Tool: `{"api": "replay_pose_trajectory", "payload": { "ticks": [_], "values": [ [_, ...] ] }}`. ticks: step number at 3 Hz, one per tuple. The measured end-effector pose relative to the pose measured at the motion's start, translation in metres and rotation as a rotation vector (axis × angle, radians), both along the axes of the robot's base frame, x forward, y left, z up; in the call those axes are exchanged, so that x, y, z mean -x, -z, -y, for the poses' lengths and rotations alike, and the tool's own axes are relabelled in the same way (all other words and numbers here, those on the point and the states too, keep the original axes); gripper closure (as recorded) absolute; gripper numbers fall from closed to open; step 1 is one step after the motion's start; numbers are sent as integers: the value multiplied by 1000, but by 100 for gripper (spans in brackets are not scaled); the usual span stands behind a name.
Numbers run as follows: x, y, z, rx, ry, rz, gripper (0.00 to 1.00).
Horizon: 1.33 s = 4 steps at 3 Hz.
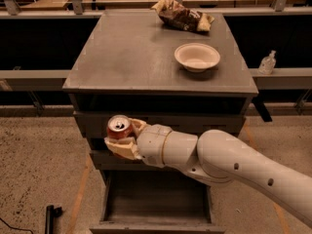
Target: Place coke can into bottom drawer
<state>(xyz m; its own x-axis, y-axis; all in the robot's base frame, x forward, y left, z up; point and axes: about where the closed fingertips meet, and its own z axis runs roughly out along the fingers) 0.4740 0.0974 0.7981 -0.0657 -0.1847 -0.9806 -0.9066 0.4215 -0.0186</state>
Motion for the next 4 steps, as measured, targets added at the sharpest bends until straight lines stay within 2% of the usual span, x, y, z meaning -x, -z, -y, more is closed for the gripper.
{"api": "replay_pose_trajectory", "payload": {
  "ticks": [2, 3, 4],
  "values": [
    [30, 88, 0, -38, -81, -15, 100],
    [46, 130, 6, -15, -108, -4, 100],
    [45, 187, 14, 40, -113, 5, 100]
  ]
}}
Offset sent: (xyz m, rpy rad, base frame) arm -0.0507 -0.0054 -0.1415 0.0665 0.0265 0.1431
